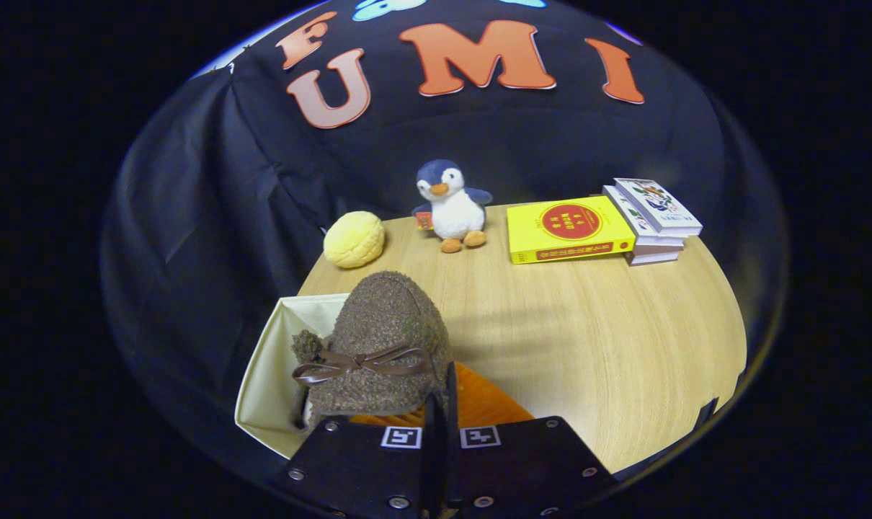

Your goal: Open the storage box then place both shoes into the box .Put the left shoe in first, then the right shoe, with the right side of both shoes facing outward in a uniform manner.

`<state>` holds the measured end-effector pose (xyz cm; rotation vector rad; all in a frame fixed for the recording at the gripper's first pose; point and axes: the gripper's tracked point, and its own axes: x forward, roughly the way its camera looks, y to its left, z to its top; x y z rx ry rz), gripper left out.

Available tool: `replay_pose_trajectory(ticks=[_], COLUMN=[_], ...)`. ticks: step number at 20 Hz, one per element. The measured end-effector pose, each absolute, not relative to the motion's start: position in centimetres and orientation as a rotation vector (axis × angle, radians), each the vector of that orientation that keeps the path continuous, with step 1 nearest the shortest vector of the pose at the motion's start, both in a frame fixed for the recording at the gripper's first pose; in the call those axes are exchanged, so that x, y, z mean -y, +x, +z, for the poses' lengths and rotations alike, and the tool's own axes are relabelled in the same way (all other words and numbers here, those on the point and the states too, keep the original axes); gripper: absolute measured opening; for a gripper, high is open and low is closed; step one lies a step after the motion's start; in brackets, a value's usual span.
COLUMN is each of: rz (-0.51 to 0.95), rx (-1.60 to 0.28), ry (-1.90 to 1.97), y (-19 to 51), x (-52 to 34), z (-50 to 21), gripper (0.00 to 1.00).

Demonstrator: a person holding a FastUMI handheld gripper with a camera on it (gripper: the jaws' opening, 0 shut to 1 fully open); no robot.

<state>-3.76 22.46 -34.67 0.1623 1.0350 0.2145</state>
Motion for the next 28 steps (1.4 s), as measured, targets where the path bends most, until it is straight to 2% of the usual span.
replay_pose_trajectory(ticks=[10,18,21,25,28], rz=[0.267,0.201,0.187,0.297,0.369], rx=[-1.109,-1.198,-1.227,-1.272,-1.22], ry=[0.14,0.003,-0.026,0.01,0.084], y=[-3.5,-5.1,-6.1,-8.3,-7.9], x=[-32.2,-32.8,-32.5,-33.0,-32.7], z=[-35.8,-40.4,-40.9,-39.9,-37.5], gripper=[0.05,0.1,0.19,0.28,0.33])
